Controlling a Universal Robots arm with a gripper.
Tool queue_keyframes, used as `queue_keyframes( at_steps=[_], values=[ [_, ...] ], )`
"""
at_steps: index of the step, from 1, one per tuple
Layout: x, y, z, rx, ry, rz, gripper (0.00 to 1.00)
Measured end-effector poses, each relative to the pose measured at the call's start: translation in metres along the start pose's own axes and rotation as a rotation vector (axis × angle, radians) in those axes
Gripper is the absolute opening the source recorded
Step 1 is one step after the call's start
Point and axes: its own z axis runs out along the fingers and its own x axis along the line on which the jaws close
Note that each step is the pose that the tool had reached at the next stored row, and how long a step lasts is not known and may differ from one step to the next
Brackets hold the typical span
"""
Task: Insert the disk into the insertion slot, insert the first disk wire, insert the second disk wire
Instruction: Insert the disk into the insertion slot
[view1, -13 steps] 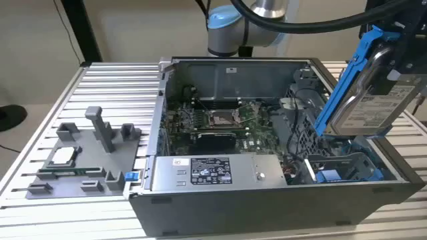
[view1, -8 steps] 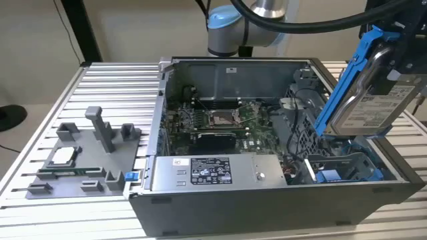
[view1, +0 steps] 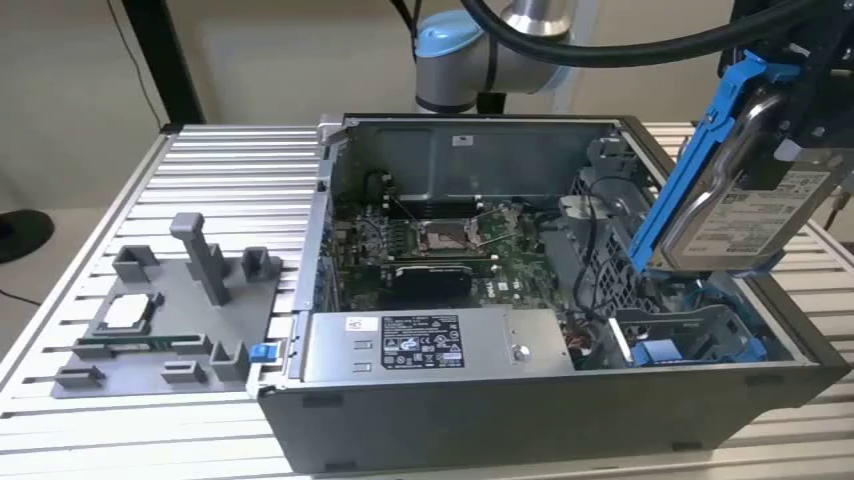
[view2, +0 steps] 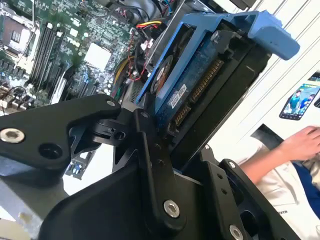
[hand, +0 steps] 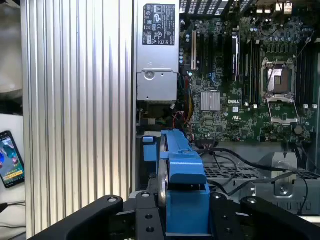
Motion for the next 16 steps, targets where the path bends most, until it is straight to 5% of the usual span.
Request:
queue_keyframes(
  at_steps=[10,16],
  values=[
    [0.0071,-0.0033,0.0035,0.0025,-0.0002,0.000,0.00],
    [0.0156,-0.0126,0.0115,0.0034,-0.0015,0.000,0.00]
  ],
)
